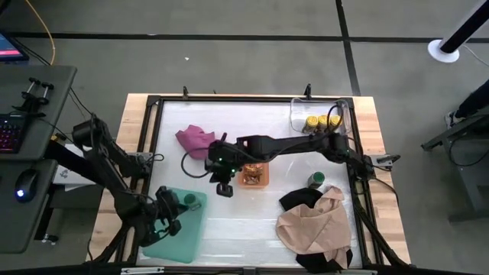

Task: Sort spices by type
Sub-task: Put the top green seasoning bottle into the green bin, then put the green seasoning bottle into the green bin

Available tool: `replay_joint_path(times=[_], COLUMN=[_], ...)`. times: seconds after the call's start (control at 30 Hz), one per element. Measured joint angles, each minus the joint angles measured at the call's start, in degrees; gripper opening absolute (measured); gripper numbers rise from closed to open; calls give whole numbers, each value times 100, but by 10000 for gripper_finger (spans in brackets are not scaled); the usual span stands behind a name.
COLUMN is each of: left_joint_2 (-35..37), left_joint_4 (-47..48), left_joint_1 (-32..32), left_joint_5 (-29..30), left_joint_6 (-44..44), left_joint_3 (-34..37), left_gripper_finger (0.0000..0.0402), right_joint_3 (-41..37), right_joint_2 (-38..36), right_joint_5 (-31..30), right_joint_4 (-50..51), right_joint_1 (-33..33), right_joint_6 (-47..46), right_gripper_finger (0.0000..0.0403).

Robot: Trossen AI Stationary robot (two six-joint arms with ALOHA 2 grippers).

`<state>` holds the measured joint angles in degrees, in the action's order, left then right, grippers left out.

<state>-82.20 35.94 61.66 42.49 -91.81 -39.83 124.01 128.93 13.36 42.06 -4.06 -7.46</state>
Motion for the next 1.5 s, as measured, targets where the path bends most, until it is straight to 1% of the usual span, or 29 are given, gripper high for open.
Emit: replay_joint_path(times=[0.1,0.17,0.3,0.5,0.6,0.8,0.97,1.13,1.17,1.23,1.3,1.33,1.4,1.5], left_joint_2=[-90,-100,-104,-104,-104,-104,-104,-101,-78,16,169,276,529,1004], left_joint_4=[10,19,110,657,761,738,739,740,759,892,1177,1346,1693,2100], left_joint_1=[-101,-152,-290,-478,-559,-697,-852,-933,-935,-910,-780,-676,-426,-18], left_joint_5=[-61,-41,-100,-172,-154,141,221,409,356,-5,-386,-458,-405,-11], left_joint_6=[-145,-153,77,299,455,1037,1512,1613,1615,1651,1493,1329,898,110], left_joint_3=[0,0,0,0,0,0,0,0,0,0,0,0,0,0], left_gripper_finger=[4,3,1,0,0,0,0,0,0,0,0,0,0,0], right_joint_3=[0,0,0,0,0,0,0,0,0,0,0,0,0,-10], right_joint_2=[-76,-103,-96,-94,-94,-90,-90,-90,-90,-128,-228,-295,-464,-626], right_joint_5=[-15,-25,-25,-10,-10,-10,-10,-7,-4,-4,-59,-134,-343,-671], right_joint_4=[76,76,125,144,149,156,160,179,213,398,744,952,1485,2420], right_joint_1=[70,93,82,66,64,65,64,66,66,68,99,106,125,134], right_joint_6=[2,23,29,48,48,58,109,109,109,109,112,140,198,243], right_gripper_finger=[0,0,0,0,0,0,0,0,0,0,0,0,0,0])
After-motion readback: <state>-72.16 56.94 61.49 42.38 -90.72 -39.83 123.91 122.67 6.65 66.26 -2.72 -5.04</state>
